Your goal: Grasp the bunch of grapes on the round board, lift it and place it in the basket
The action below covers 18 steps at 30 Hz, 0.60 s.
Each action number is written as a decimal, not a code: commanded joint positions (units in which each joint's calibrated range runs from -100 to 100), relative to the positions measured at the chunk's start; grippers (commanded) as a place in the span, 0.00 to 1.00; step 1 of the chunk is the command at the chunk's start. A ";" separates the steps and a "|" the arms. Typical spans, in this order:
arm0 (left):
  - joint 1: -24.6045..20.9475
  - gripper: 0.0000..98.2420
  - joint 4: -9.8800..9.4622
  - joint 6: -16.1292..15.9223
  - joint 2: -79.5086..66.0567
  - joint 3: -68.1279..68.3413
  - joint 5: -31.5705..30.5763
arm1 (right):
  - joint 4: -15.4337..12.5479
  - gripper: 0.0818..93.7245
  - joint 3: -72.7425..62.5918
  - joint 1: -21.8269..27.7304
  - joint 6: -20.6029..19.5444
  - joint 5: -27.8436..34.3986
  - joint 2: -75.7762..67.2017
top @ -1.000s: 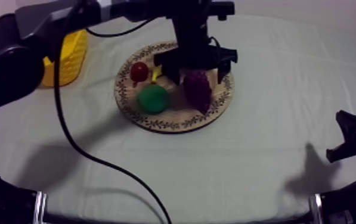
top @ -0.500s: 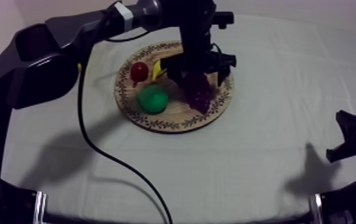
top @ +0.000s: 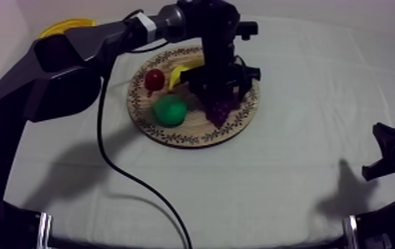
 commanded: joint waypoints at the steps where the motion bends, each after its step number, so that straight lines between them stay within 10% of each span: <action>1: 0.05 0.72 0.04 0.05 0.09 0.35 0.13 | -0.01 0.00 0.00 0.00 0.01 -0.01 0.00; 18: 0.15 0.50 -0.86 -2.20 -7.30 3.76 -0.53 | -0.01 0.00 0.00 0.00 0.01 -0.01 0.00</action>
